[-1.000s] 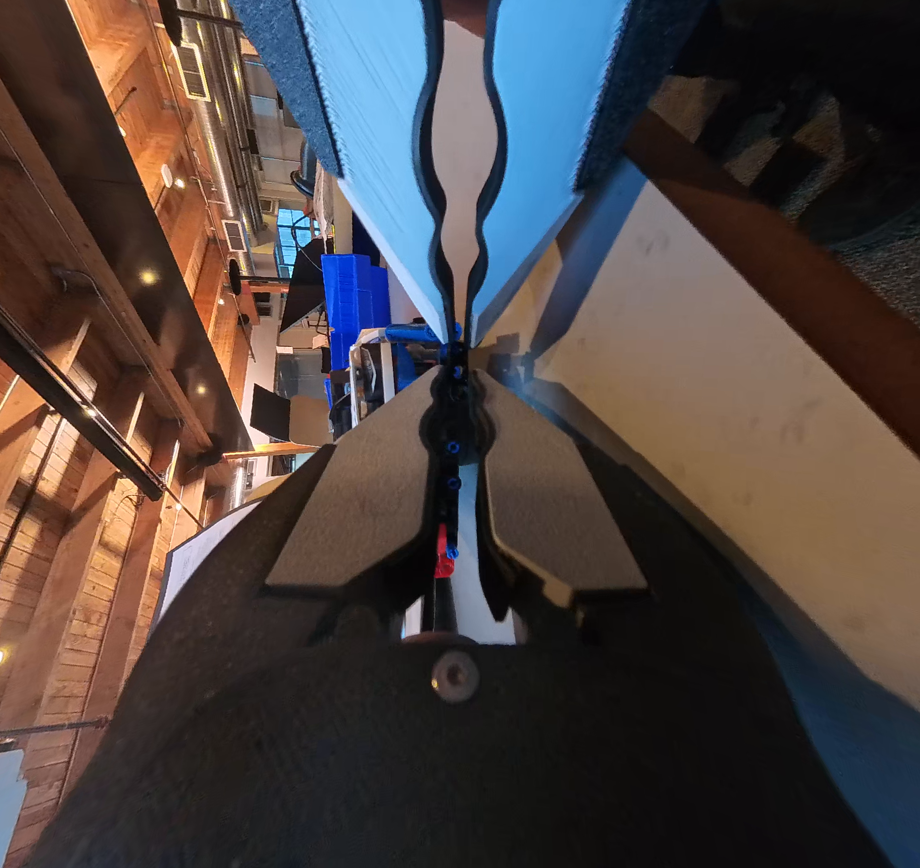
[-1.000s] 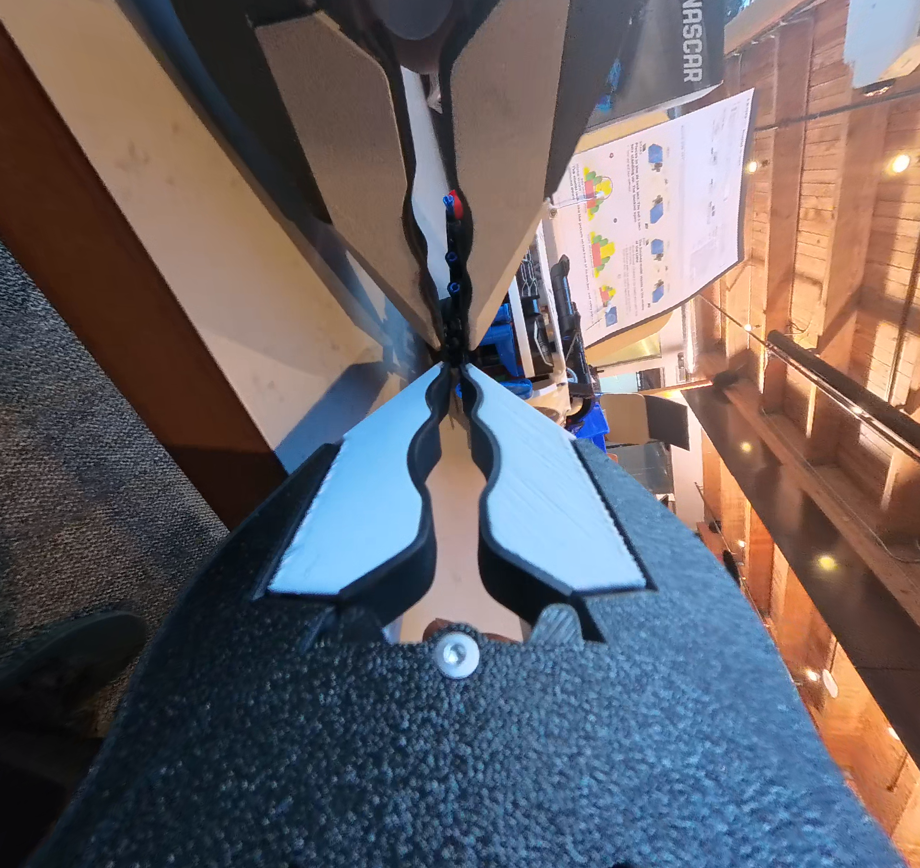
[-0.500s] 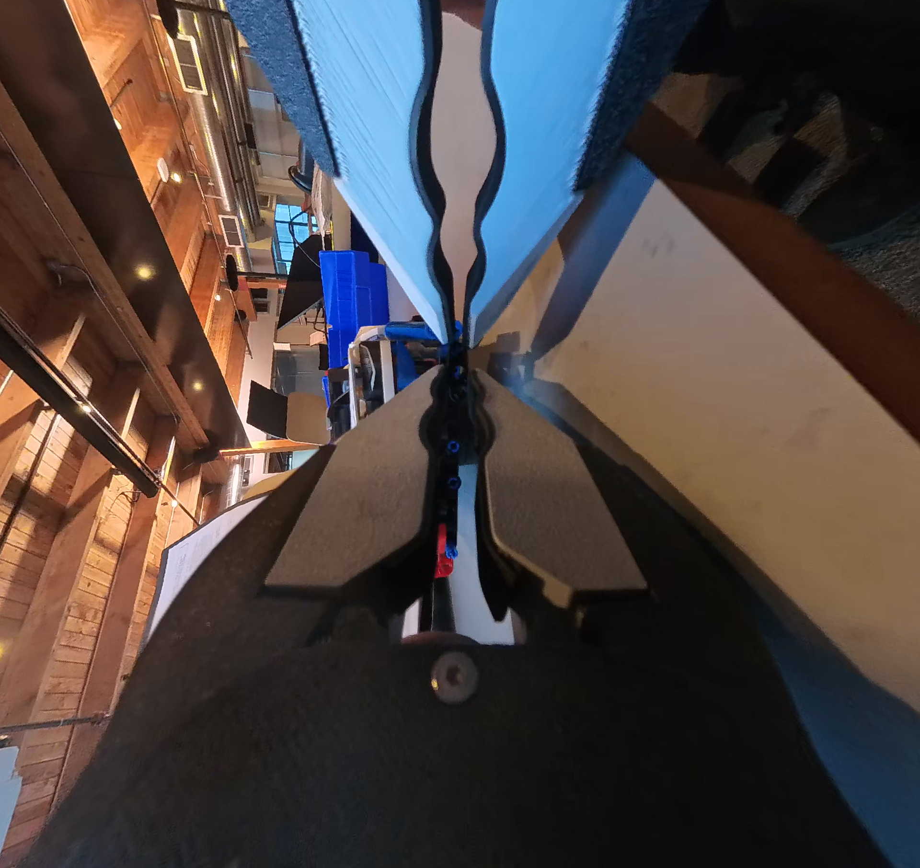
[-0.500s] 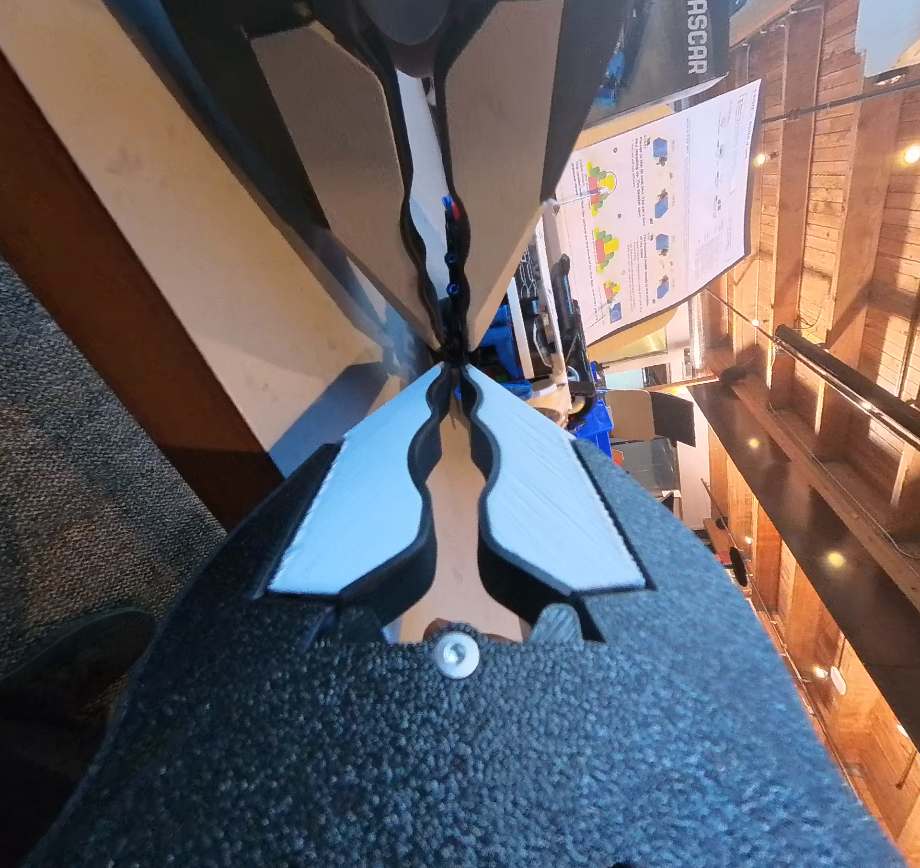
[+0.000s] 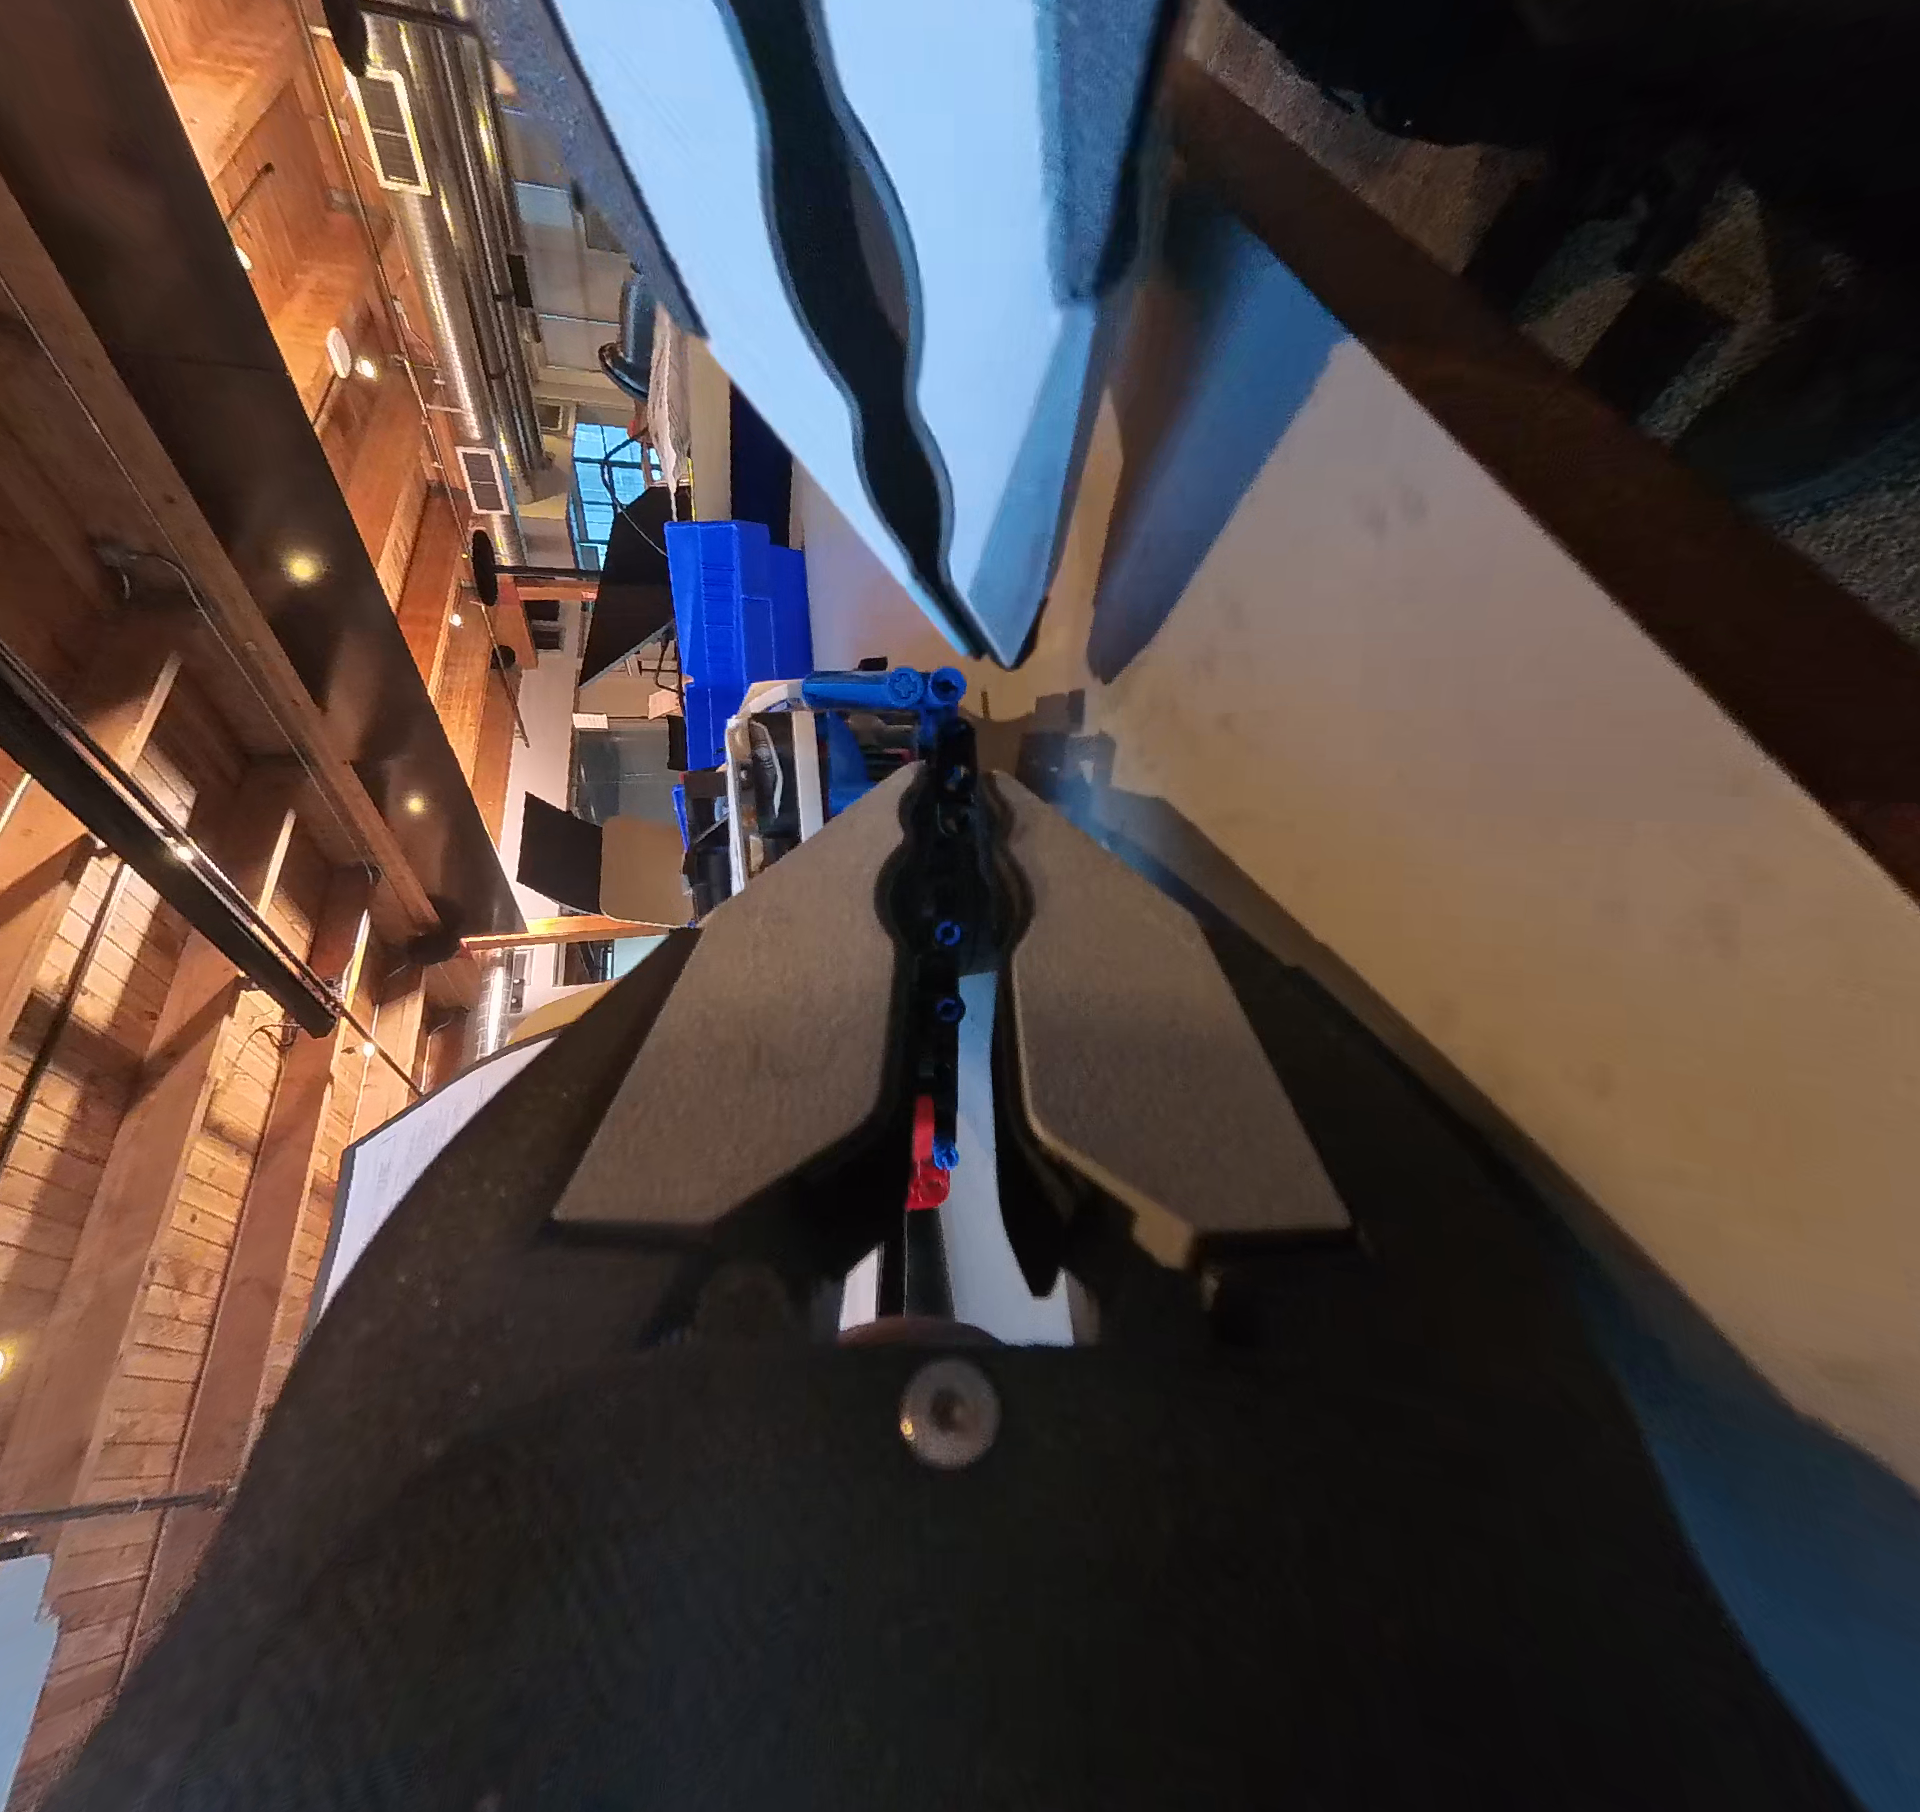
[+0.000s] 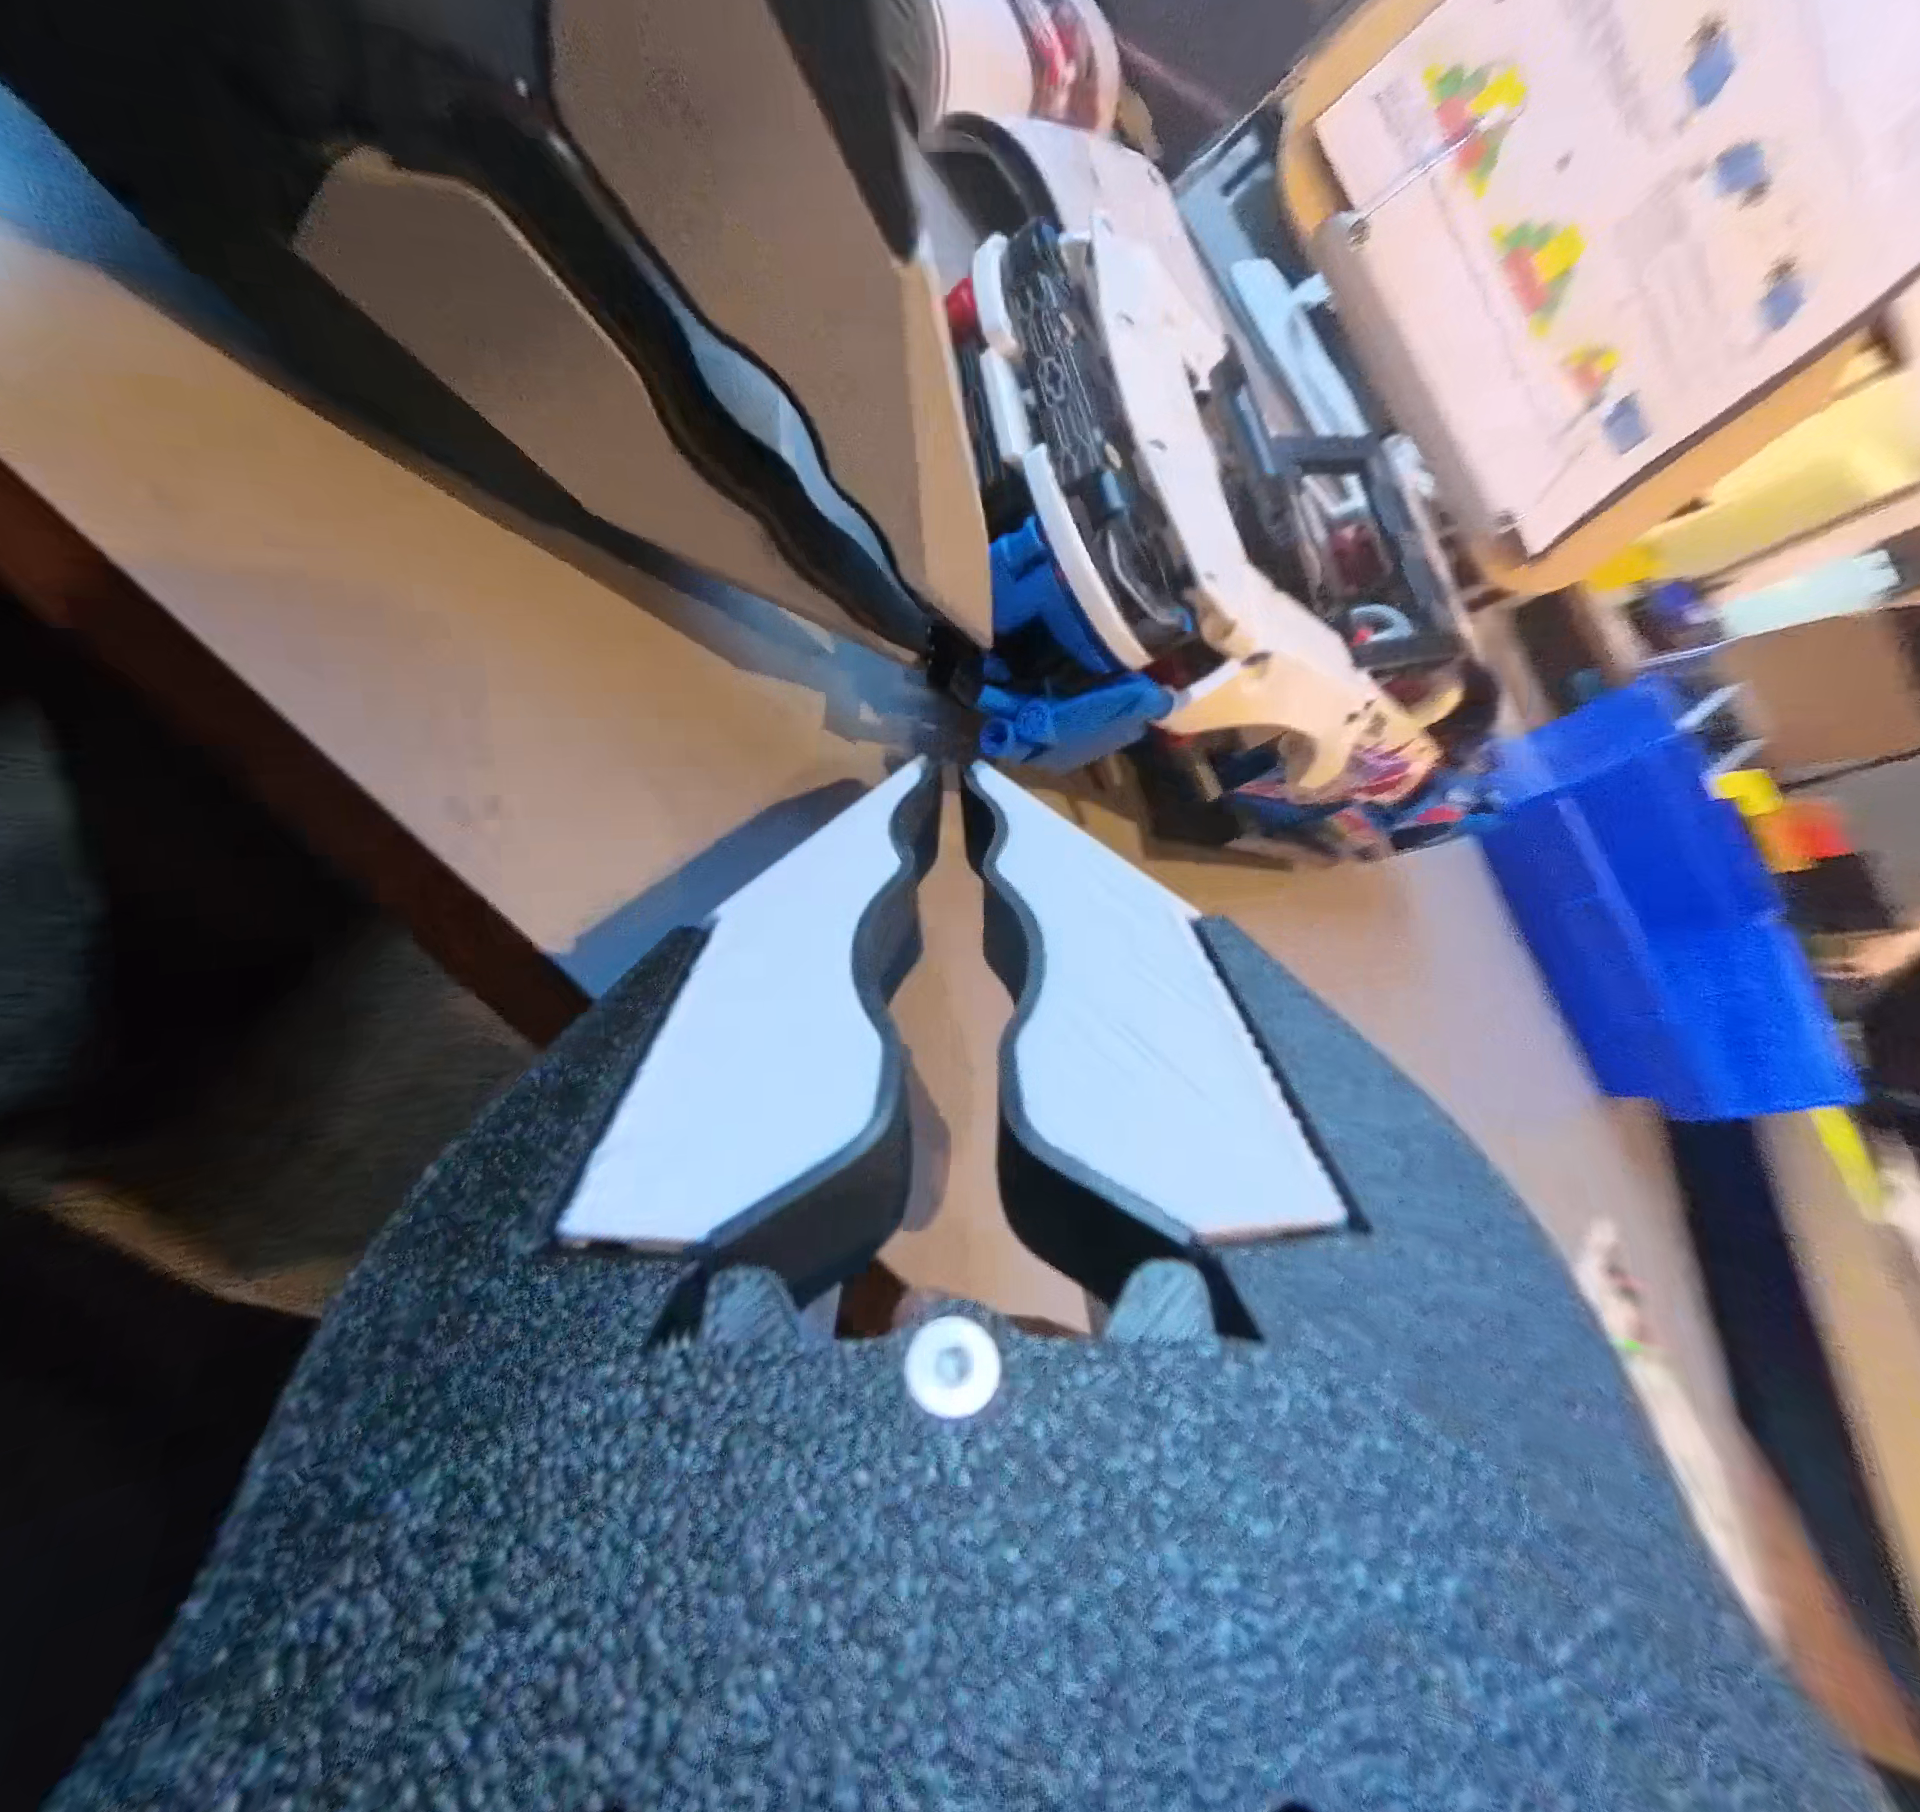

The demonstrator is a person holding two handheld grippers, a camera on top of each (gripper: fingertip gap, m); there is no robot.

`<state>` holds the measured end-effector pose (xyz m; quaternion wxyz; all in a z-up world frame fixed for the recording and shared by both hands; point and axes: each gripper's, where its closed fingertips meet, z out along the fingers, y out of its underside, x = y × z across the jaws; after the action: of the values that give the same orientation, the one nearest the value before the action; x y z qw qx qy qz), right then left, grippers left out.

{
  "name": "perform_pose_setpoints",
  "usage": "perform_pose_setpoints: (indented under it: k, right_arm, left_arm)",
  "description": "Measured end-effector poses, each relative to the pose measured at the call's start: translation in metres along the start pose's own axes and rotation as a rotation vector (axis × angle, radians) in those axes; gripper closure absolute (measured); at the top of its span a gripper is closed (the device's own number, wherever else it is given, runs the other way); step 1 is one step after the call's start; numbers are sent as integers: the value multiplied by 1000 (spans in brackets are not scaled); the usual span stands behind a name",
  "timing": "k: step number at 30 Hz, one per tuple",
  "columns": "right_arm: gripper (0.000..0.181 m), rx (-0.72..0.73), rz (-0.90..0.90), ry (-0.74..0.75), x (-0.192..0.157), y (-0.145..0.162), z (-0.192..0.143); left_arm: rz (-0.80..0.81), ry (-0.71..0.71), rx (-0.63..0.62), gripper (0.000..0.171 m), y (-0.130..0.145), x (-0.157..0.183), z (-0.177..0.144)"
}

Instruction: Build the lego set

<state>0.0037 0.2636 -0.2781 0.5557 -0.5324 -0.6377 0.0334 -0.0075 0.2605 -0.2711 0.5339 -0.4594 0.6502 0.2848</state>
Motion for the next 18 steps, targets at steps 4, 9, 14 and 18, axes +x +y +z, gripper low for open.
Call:
perform_pose_setpoints:
  k: [4, 9, 14, 18]
  right_arm:
    - [150, 85, 320, -184, -1, -2, -9]
    - [110, 45, 677, -377, -3, 6, -2]
    - [108, 45, 690, -409, 2, -2, 9]
    - [113, 23, 612, -415, 1, 2, 15]
  left_arm:
    - [3, -1, -2, 167, 0, 0, 0]
    - [6, -6, -13, 167, 0, 0, 0]
    - [0, -8, -32, 167, 0, 0, 0]
    - [2, -12, -45, 167, 0, 0, 0]
